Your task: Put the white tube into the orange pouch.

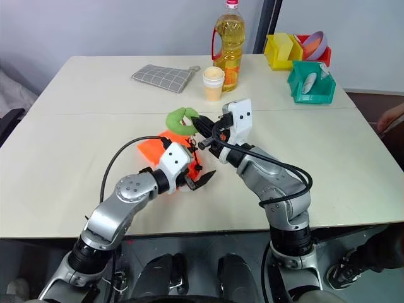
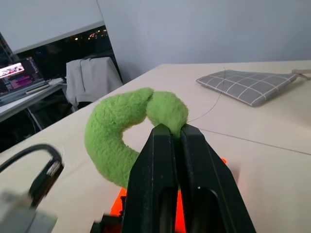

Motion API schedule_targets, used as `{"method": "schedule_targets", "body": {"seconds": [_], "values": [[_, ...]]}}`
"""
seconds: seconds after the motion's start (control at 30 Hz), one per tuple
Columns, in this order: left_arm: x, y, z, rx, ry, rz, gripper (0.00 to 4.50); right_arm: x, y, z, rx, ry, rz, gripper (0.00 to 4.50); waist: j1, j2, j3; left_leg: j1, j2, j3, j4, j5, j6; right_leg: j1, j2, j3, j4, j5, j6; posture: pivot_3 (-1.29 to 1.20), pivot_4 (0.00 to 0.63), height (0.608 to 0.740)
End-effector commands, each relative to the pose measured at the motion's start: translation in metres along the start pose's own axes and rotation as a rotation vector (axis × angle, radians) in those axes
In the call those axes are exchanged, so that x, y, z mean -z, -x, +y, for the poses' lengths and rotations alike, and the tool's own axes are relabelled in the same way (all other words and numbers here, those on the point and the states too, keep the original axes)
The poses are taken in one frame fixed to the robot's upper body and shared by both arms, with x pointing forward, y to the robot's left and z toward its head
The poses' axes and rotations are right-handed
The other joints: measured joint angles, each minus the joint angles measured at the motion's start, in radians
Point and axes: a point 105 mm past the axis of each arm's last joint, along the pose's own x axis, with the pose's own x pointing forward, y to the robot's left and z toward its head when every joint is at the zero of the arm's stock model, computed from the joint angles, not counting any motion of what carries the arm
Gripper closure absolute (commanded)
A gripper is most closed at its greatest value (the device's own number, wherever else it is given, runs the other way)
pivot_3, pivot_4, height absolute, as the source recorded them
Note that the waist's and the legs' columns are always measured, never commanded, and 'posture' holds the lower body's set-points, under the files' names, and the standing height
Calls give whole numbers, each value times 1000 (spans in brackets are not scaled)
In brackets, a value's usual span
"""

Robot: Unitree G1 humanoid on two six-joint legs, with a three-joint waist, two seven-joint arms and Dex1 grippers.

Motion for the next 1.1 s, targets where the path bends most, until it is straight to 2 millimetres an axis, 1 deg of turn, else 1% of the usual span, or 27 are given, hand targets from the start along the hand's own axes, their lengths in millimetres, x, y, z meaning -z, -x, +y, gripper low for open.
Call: {"method": "schedule_targets", "body": {"seconds": [0.03,0.2,0.27,0.47,0.63,0.97,1.1], "values": [[-11,5,-11,9,0,-31,6,-16,1,9,-35,11,-55,4450,0,0,0,0,0,0,0,0,0,0,0,0,0,0,0,0,150,740],[-5,6,-14,-41,6,1,6,-17,0,13,-46,2,-46,4450,0,0,0,0,0,0,0,0,0,0,0,0,0,0,0,0,150,740],[-2,6,-16,-50,28,19,6,-17,0,14,-51,1,-44,4450,0,0,0,0,0,0,0,0,0,0,0,0,0,0,0,0,150,740],[2,2,-17,-82,18,52,6,-17,-1,17,-68,8,-35,4450,1,0,0,0,0,0,0,0,1,0,-1,0,0,0,0,0,150,740],[-1,-3,-19,-88,88,21,6,-16,0,17,-66,25,-25,4450,1,0,0,0,0,0,0,0,1,0,-1,0,0,0,0,0,150,740],[5,-7,-15,-139,234,20,6,-13,2,16,-69,46,-3,4450,1,0,0,0,0,0,0,-1,1,0,-1,0,0,0,0,0,150,740],[7,-7,-13,-154,251,32,6,-12,2,17,-73,51,4,4450,1,0,0,0,0,-1,0,-1,1,0,-1,0,0,0,0,0,150,740]]}}
